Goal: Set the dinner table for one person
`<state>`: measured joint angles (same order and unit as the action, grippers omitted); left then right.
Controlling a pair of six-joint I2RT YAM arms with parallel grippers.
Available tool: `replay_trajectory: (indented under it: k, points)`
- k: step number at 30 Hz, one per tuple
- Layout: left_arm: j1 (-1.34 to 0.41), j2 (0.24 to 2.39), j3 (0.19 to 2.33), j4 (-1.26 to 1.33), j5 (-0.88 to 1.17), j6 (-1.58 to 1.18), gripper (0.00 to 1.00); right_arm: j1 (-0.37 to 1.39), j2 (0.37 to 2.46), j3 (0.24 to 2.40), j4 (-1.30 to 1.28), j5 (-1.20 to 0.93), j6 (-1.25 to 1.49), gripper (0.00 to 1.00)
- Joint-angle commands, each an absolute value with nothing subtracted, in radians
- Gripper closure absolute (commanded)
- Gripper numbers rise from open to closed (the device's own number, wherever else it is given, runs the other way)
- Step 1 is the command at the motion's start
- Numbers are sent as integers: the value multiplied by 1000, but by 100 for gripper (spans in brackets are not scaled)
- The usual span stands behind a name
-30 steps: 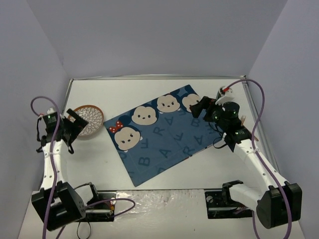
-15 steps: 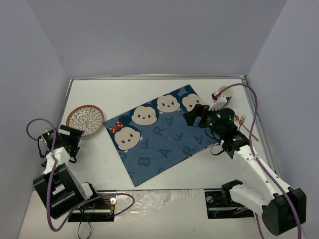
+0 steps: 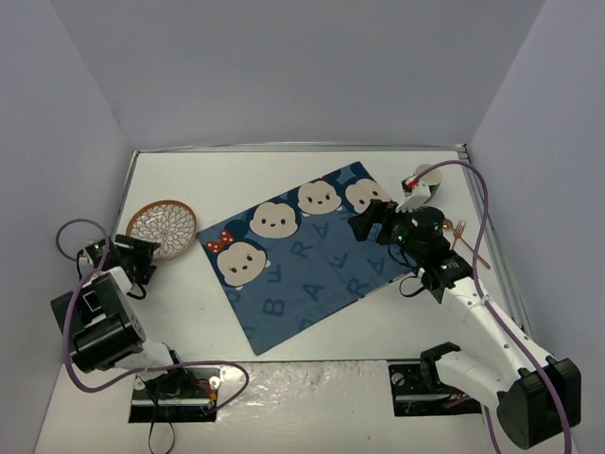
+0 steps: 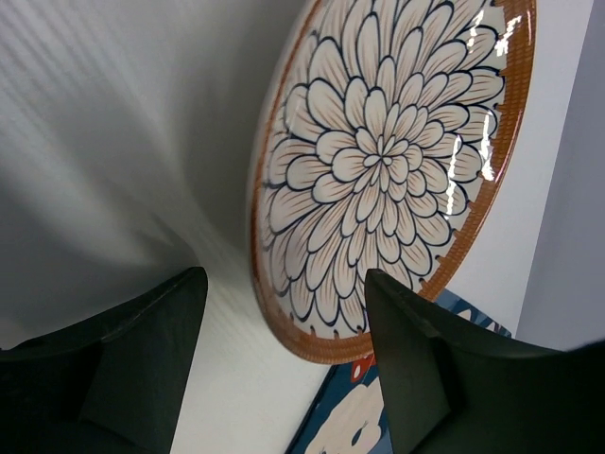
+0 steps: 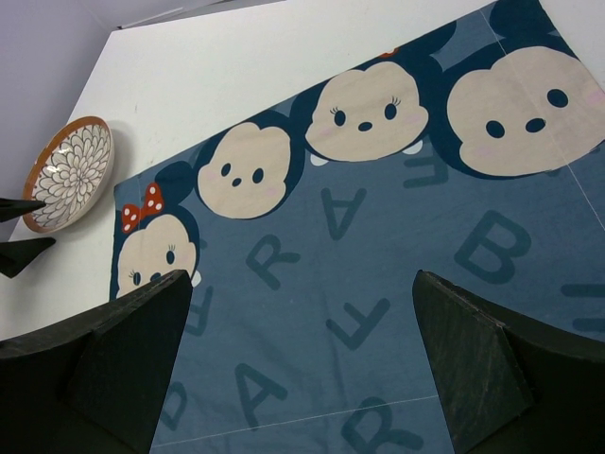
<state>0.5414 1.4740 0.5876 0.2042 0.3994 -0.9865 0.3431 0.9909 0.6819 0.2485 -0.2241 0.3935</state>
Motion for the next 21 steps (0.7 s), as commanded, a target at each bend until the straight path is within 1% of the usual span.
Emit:
replay_trajectory:
  k: [1,4,5,7,9,13,14,15,21]
  points:
    - [529,1500,627,266,357,-1008,40,350,974,689,314,-205,387,0]
    - [529,1523,629,271,344,-1018,46,350,973,687,313,-203,388,0]
    - [529,1529,631,270,343,-1024,49,350,973,687,313,-199,386,0]
    - [529,1537,633,271,341,-1029,59,350,973,684,313,-194,385,0]
    - [529,1537,636,267,332,-1029,74,350,970,683,313,-192,386,0]
    - [529,1539,645,248,323,-1025,94,351,962,680,312,-188,385,0]
    - [529,1541,647,245,322,-1026,97,351,961,679,311,-187,385,0]
    - [529,1543,649,243,322,-1027,100,350,959,678,310,-186,385,0]
    - [530,1501,672,222,377,-1034,100,350,953,682,301,-177,382,0]
